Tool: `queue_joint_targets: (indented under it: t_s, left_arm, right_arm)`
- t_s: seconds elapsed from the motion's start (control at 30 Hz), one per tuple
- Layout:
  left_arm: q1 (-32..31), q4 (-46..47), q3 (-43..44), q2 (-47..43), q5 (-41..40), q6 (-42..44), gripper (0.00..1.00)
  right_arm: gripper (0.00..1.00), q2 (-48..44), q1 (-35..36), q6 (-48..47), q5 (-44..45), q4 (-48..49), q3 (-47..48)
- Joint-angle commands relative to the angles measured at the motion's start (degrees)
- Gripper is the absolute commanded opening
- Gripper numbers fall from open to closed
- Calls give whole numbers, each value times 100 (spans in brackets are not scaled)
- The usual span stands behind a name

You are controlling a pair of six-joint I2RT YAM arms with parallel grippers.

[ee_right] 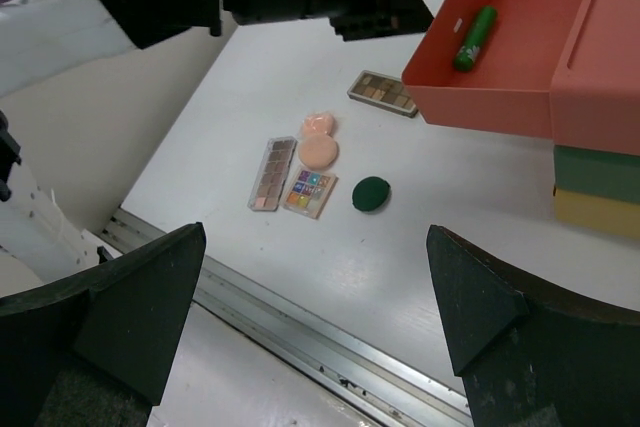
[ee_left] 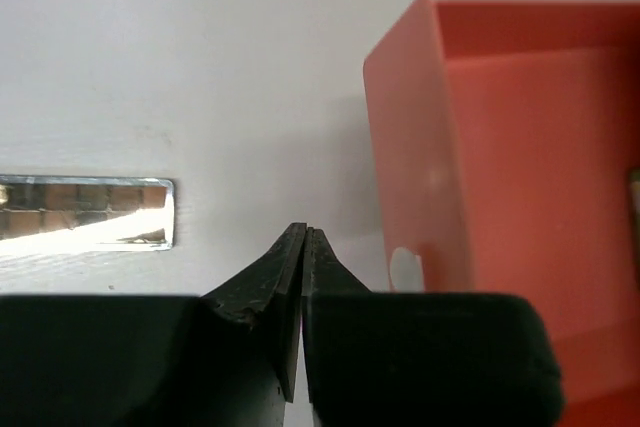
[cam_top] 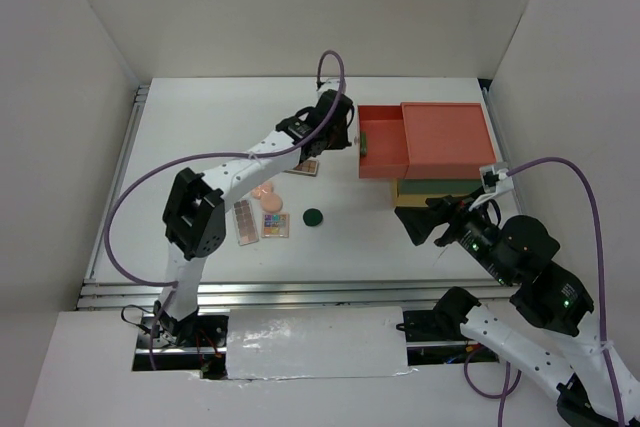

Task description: Organize the makeup

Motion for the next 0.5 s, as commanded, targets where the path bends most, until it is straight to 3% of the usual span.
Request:
queue_joint_targets:
  t_s: [0.0,0.07,0.17,0.47]
  left_arm:
    - [-16,89,348,204,634,198,17]
    - [-25,546,138,196,1230,269,24]
    - [-34,1142,-178,91,1707,278,26]
    - [-43,1514,49,477,2183,182,27]
  right_arm:
    - [100,-88,41,15,-31,306,-60]
    - [100,-79,41,6,4,289,-69]
    - [100,-35,32,6,13,271,-69]
    - [100,9,41,-2,-84,341,-192]
